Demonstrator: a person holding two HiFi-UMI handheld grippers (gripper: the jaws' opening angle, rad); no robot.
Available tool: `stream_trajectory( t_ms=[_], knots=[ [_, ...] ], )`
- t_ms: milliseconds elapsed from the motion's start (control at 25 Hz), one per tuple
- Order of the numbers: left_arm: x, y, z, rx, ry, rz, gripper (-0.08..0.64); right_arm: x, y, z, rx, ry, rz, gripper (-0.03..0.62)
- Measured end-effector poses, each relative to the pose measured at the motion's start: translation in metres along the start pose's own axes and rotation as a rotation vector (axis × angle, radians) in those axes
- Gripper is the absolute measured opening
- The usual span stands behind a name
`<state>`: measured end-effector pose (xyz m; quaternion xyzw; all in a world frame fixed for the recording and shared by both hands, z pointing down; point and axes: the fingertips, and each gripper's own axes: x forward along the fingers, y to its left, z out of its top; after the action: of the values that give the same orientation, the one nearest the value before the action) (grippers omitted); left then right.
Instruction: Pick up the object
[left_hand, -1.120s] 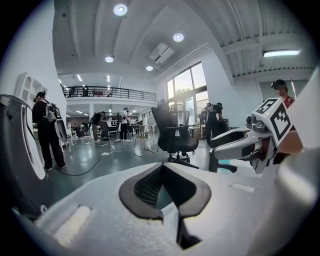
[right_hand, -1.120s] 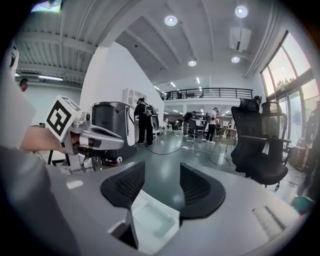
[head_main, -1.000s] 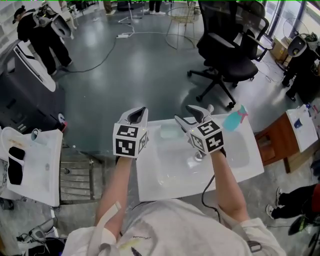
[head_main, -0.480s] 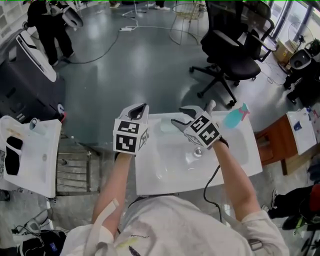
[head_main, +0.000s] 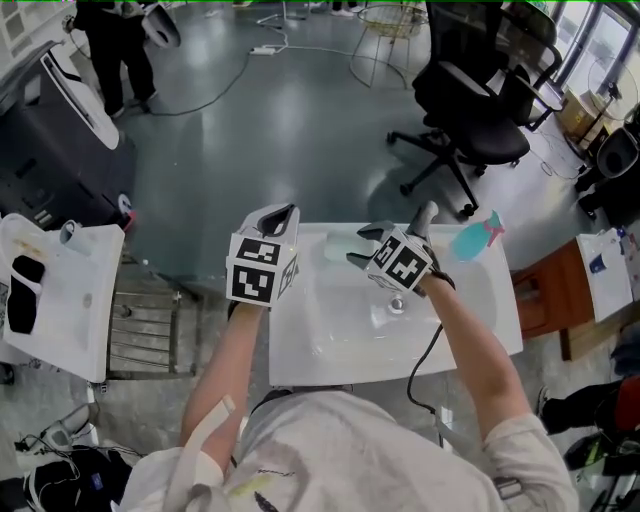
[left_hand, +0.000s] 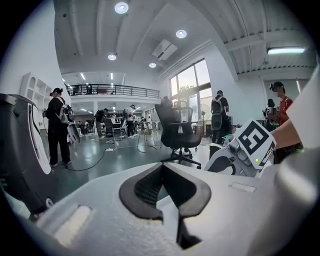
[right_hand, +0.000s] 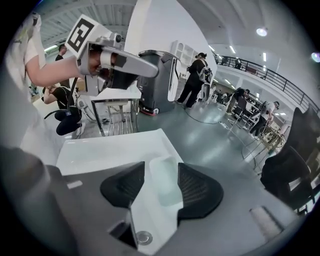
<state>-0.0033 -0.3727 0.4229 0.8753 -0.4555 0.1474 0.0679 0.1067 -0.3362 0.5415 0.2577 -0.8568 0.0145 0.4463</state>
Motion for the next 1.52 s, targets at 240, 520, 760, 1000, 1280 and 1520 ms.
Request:
stream_trajectory(
  t_ms=[240,520,760,1000,1280,1520],
  knots=[
    [0.000,0.001,-0.006,-0.007,0.008,0.009,0.002,0.019,0.016,-0.013,-0.040,0.079,0.075,0.206],
    [-0.002,0.004,-0.010,-0.018,0.013,0.028,0.002,0.045,0.020,-0.030,-0.074,0.125,0.110,0.198],
    [0.000,0.004,-0.011,-0.021,0.014,0.034,0.002,0.054,0.031,-0.038,-0.074,0.172,0.157,0.187],
    [0.000,0.006,-0.015,-0.023,0.019,0.042,0.002,0.067,0.028,-0.050,-0.103,0.202,0.155,0.170],
    [0.000,0.014,-0.017,-0.027,0.028,0.055,0.002,0.075,0.036,-0.055,-0.118,0.212,0.203,0.136],
    [0.002,0.016,-0.017,-0.028,0.031,0.056,0.002,0.078,0.036,-0.053,-0.132,0.201,0.206,0.054]
  ],
)
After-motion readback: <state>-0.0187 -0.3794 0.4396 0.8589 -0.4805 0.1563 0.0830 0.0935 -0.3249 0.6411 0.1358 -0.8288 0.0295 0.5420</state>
